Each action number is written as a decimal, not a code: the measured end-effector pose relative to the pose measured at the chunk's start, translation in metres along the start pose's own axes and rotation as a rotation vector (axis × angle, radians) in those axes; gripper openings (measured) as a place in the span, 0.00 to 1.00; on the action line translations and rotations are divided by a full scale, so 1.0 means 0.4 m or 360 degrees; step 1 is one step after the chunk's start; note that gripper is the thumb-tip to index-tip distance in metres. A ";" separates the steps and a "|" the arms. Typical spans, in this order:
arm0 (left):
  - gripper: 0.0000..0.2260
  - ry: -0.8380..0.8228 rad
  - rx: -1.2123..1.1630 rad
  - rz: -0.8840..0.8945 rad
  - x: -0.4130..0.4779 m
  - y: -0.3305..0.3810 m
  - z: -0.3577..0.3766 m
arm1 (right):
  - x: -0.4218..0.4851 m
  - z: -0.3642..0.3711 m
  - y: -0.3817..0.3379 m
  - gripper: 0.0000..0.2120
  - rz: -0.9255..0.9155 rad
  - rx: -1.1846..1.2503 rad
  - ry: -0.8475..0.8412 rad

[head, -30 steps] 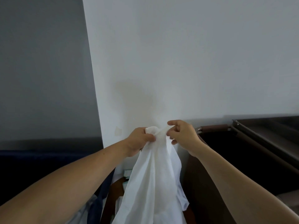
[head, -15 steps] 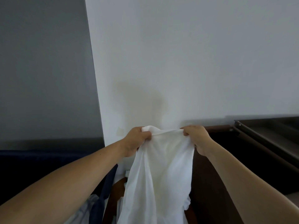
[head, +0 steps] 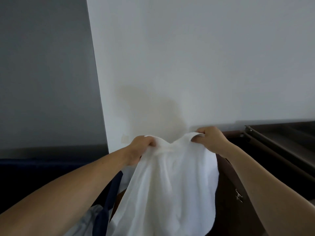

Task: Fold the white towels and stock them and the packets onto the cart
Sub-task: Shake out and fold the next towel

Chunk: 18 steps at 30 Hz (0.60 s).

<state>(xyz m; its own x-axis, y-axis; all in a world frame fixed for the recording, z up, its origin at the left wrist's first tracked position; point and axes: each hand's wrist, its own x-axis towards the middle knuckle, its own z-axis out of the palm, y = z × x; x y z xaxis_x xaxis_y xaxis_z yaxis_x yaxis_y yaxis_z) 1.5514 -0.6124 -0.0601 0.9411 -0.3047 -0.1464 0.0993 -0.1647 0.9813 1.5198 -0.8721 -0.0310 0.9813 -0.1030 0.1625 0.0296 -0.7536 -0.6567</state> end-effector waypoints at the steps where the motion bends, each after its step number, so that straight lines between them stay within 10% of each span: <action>1: 0.06 -0.0002 0.0048 0.0009 0.001 0.015 0.008 | -0.007 0.001 -0.029 0.11 -0.0082 0.0043 -0.0085; 5: 0.06 -0.0040 0.0197 0.0131 0.005 0.086 0.042 | -0.028 0.025 -0.115 0.06 -0.0266 -0.0284 -0.0351; 11: 0.18 -0.0866 -0.0019 0.0063 0.010 0.052 0.073 | -0.031 0.061 -0.157 0.14 -0.0284 -0.0662 -0.0056; 18: 0.06 -0.0430 0.0318 0.0221 0.005 0.041 0.057 | -0.021 0.035 -0.102 0.12 -0.0239 -0.0075 -0.0332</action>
<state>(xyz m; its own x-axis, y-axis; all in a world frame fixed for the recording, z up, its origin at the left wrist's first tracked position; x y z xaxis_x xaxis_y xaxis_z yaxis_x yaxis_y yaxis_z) 1.5476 -0.6369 -0.0472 0.8190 -0.5698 -0.0672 -0.1137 -0.2760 0.9544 1.5131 -0.8314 -0.0159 0.9847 0.1447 0.0970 0.1738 -0.7800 -0.6011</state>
